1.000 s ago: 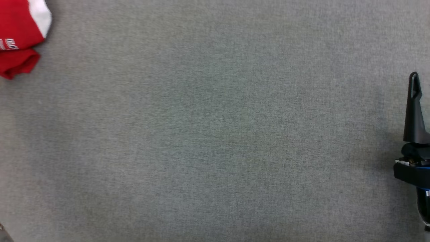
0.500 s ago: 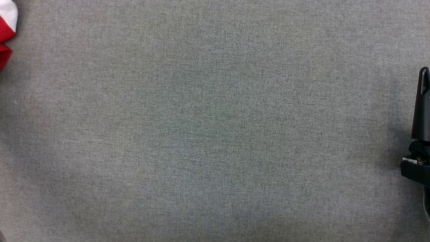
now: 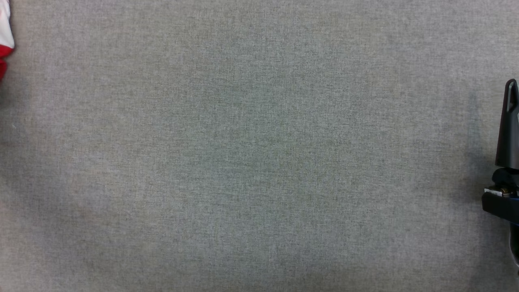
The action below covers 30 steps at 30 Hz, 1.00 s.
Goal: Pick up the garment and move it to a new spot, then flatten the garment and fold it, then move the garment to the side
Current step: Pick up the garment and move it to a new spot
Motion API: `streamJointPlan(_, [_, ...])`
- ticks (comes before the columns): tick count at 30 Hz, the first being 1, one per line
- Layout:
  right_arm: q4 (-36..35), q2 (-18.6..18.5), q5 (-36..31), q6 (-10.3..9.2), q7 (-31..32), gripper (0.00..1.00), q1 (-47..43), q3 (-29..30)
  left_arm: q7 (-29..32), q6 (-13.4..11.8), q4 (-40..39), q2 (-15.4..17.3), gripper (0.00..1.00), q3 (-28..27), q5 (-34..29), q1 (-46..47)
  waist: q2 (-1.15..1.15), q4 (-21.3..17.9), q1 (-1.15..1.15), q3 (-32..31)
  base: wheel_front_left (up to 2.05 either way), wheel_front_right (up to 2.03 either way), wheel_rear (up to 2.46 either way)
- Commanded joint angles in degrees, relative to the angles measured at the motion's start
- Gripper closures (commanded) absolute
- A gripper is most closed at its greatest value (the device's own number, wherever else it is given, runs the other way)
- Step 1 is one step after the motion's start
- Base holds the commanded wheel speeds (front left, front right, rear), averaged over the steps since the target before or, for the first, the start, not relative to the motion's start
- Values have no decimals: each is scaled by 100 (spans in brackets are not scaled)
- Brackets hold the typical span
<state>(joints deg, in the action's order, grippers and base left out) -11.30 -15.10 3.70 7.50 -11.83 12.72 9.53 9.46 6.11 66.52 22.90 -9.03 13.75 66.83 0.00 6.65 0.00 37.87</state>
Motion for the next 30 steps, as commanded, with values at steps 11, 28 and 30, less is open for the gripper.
streamJointPlan(11, [302, 220, 22, -2, -149, 0, 122, -100, -618, 57, -117, 105, 100, 308, -154, 232, 0, -169, 0, -413, 0, 0, 0])
streamJointPlan(28, [1132, 856, 97, -2, -333, 0, 179, -373, -1528, 132, -1526, -600, 100, 1407, -506, 836, 0, -1094, 0, -1567, 0, 0, 0])
streamJointPlan(30, [1161, 934, 126, -2, -328, 0, 185, -385, -1501, 135, -1813, -805, 100, 1578, -466, 771, 0, -1269, 0, -1667, 0, 0, 0])
